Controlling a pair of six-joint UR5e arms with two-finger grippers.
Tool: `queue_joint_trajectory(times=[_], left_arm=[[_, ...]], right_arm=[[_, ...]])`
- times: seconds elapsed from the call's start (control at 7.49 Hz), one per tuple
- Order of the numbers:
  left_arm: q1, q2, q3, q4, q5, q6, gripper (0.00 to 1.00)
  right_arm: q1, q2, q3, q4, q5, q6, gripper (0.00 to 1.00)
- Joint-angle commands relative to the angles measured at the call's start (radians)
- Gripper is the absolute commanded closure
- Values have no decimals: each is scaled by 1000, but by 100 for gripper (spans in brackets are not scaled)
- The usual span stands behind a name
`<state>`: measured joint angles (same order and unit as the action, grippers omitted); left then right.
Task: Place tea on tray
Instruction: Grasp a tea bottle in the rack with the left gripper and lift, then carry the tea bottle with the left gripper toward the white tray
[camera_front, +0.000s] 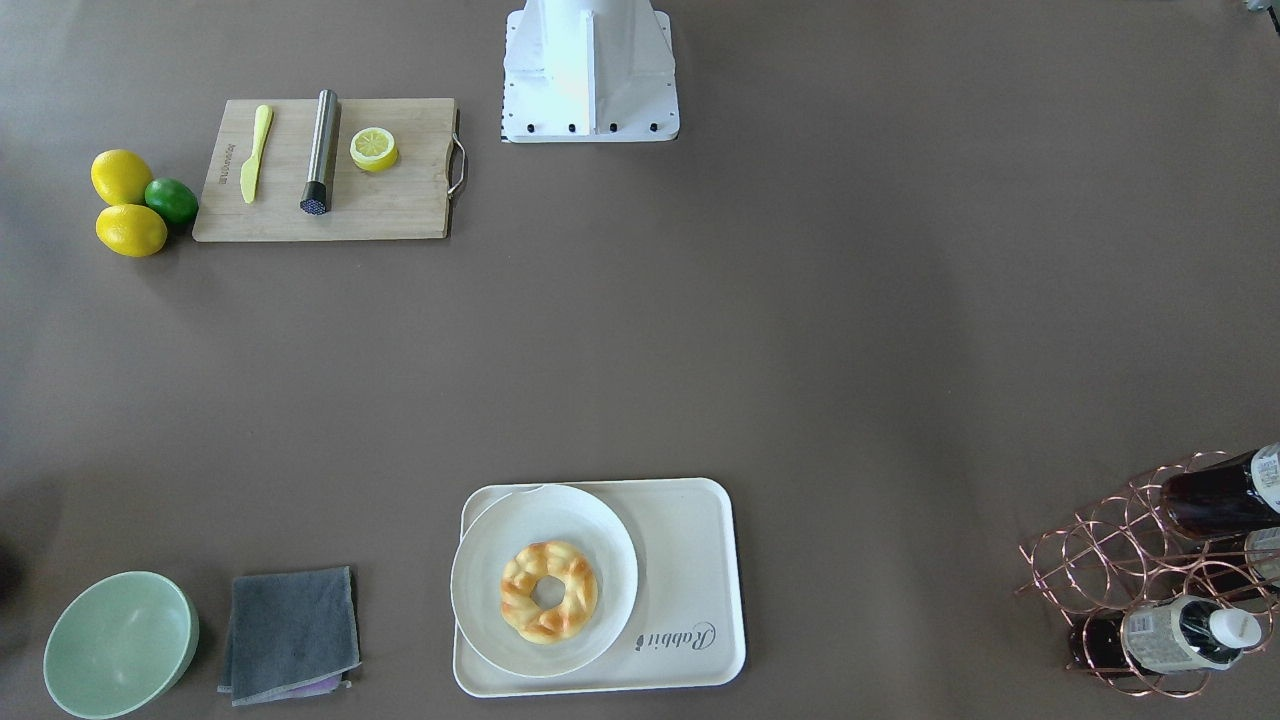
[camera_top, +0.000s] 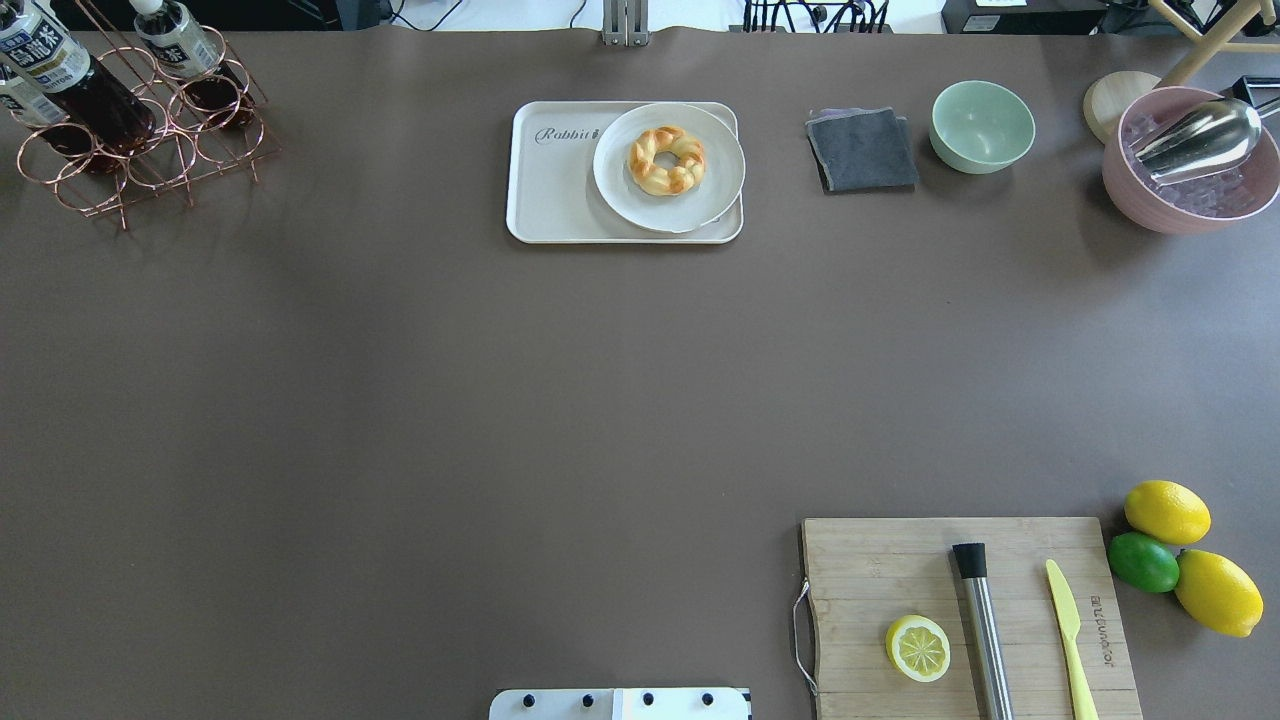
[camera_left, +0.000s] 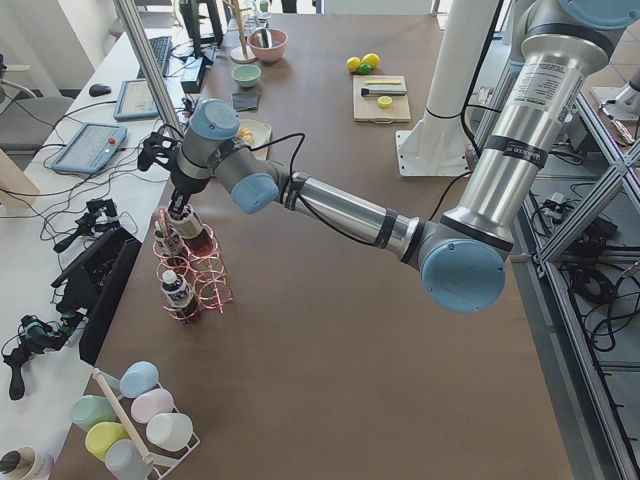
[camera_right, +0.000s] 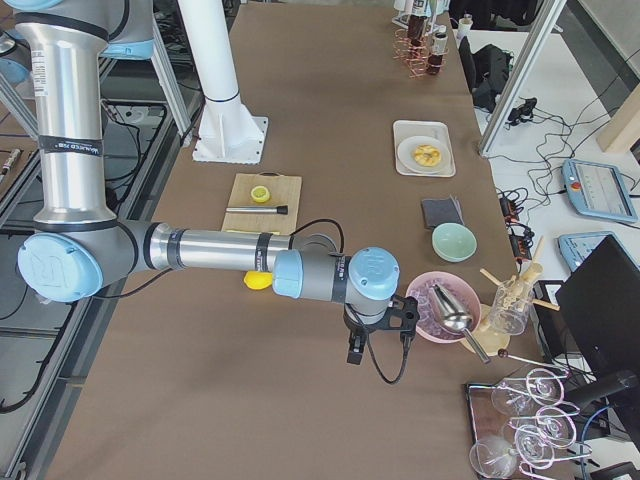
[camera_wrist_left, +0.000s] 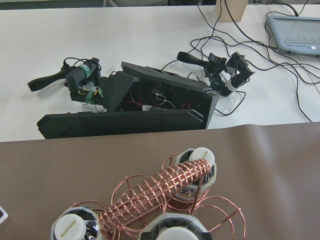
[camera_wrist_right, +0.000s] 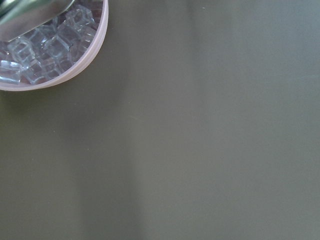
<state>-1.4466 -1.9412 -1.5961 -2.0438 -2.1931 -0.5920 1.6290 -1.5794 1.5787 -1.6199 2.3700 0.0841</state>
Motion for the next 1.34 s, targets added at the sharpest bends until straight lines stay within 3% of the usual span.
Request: queue_joint_trajectory(times=[0.0, 0.27, 0.53, 0.8, 0.93, 1.07, 1.2], left_arm=[[-8, -19, -152, 184, 1, 8, 100], [4, -9, -260, 243, 19, -96, 100], [139, -5, -339, 243, 155, -262, 100], [239, -50, -375, 292, 220, -381, 100], [294, -118, -421, 418, 281, -417, 100], [390, -169, -467, 547, 400, -445, 100], [481, -204, -476, 598, 505, -492, 100]], right_arm=[[0, 2, -2, 0, 0, 0, 0], [0, 1, -3, 0, 0, -1, 0], [0, 1, -5, 0, 0, -1, 0], [-1, 2, -5, 2, 0, -1, 0], [0, 4, -3, 3, -2, -6, 0], [0, 5, 0, 3, -3, -6, 0], [-1, 13, 1, 3, -3, -3, 0]])
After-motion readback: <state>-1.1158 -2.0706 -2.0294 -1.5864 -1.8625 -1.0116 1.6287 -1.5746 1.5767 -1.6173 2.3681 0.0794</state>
